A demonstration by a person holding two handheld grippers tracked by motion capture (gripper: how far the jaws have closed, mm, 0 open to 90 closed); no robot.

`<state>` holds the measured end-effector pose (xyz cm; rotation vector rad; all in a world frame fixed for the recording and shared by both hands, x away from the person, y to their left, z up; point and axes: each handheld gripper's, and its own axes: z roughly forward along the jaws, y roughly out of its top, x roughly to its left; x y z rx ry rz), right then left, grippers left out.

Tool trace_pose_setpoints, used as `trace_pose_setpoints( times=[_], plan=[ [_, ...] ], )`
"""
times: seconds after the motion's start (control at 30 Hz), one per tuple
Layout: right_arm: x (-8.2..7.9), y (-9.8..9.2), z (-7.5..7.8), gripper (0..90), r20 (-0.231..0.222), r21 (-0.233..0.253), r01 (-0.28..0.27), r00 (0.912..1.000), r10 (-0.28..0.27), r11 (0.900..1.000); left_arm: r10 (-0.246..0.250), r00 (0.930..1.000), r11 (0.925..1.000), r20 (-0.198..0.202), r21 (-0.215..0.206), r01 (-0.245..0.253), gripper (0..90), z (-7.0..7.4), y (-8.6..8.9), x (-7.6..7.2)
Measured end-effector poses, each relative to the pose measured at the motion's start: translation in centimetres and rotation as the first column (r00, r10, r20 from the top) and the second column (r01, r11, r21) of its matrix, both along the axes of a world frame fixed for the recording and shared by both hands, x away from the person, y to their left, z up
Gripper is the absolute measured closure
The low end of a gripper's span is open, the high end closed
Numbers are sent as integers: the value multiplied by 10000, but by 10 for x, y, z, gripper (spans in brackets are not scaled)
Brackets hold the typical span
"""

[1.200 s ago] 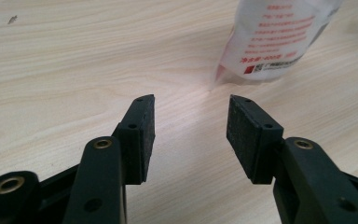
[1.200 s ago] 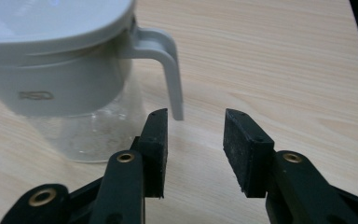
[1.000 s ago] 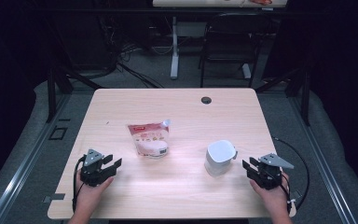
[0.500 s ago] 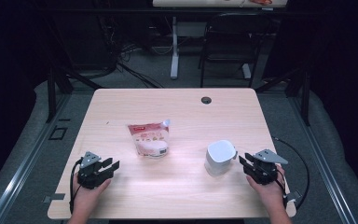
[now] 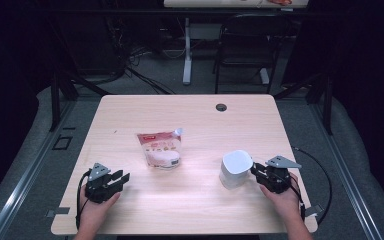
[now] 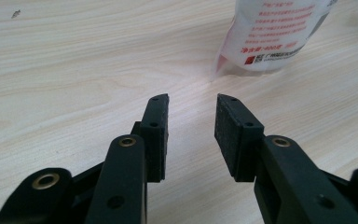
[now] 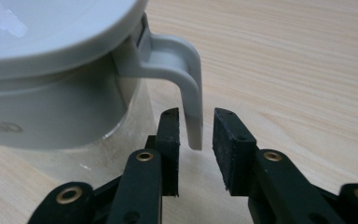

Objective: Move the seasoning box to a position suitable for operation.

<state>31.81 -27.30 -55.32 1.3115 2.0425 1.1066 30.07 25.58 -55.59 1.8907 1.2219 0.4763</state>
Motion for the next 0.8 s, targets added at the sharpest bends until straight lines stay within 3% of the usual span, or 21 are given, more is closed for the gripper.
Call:
trace_pose_setpoints(
  times=[0.13,0.37,0.53,0.67,0.8],
  plan=[
    [2,2,-1,801,62,-218,-39,10000,41,9998,124,9999,9999,43,-101,-124,663,1,2,-1],
    [3,5,0,819,82,-461,-104,9999,108,9989,175,9998,9998,96,-128,-174,667,1,7,-4],
    [-3,8,3,832,111,-1059,-195,9997,208,9942,132,9999,9999,52,-56,-132,668,1,6,-4],
    [-7,8,4,835,62,-1156,-285,9995,294,9929,-55,9998,10000,200,61,54,668,2,3,-5],
    [-17,8,5,840,-51,-1272,-486,9988,483,9907,-146,9999,9999,67,93,145,674,1,1,-2]
  ],
)
